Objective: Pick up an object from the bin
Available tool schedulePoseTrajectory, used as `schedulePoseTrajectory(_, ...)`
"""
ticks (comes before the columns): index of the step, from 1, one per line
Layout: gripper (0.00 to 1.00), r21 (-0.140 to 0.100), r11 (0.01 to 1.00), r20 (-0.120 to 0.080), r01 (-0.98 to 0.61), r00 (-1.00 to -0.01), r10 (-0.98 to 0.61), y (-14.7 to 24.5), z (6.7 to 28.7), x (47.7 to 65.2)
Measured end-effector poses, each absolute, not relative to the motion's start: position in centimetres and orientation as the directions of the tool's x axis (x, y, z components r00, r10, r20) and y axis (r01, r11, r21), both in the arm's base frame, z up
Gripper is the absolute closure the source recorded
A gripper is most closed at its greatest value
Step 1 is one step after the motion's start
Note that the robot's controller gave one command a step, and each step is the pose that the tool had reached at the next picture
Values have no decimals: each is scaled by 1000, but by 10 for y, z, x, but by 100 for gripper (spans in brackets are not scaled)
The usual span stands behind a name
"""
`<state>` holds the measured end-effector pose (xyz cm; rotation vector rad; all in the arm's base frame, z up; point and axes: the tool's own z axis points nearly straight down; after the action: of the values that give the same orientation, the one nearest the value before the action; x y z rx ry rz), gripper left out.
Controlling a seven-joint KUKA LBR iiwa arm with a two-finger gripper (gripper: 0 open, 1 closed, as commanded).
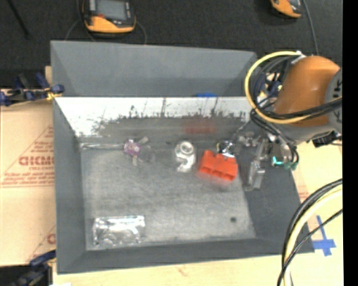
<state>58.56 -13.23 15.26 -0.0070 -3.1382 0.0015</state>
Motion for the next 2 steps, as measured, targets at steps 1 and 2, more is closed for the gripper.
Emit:
schedulePoseTrajectory(1,0,1,973,-8,229,-973,229,-129,71,601)
schedulePoseTrajectory(2,0,2,888,-8,460,-888,460,-115,102,600)
